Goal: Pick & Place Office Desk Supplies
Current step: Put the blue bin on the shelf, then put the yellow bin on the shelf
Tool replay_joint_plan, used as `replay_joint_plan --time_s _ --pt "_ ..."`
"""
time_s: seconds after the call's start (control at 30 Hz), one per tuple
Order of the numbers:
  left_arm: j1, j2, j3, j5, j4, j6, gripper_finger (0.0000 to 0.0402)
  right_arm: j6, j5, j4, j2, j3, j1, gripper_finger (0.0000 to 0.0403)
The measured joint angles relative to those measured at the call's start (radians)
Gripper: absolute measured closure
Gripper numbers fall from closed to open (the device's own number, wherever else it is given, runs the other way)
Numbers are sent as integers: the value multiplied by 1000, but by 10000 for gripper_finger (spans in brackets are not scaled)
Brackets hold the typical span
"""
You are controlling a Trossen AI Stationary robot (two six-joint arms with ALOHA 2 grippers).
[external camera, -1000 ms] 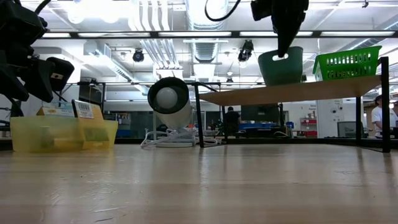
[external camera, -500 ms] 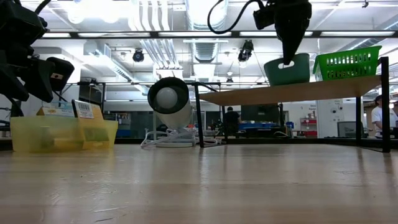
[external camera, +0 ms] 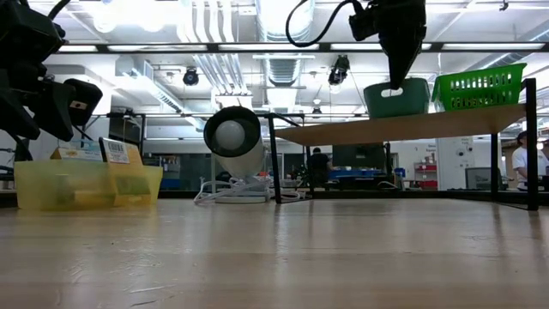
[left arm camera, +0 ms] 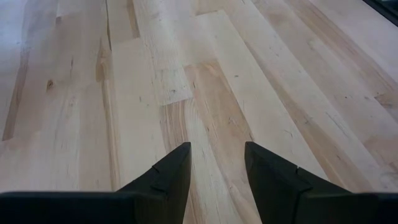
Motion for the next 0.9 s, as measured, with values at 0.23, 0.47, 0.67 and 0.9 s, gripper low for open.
replay_joint_plan --time_s 0.23,0.47,0.67,0.9 --pt "0 0 0 0 0 0 249 -53 4 2 -2 0 0 309" --pt "0 0 0 0 0 0 249 -68 35 83 -2 92 32 304" --pt "0 0 0 0 0 0 249 -93 25 202 -3 130 105 317" --pt "0 0 0 0 0 0 249 -243 25 442 -16 103 223 314"
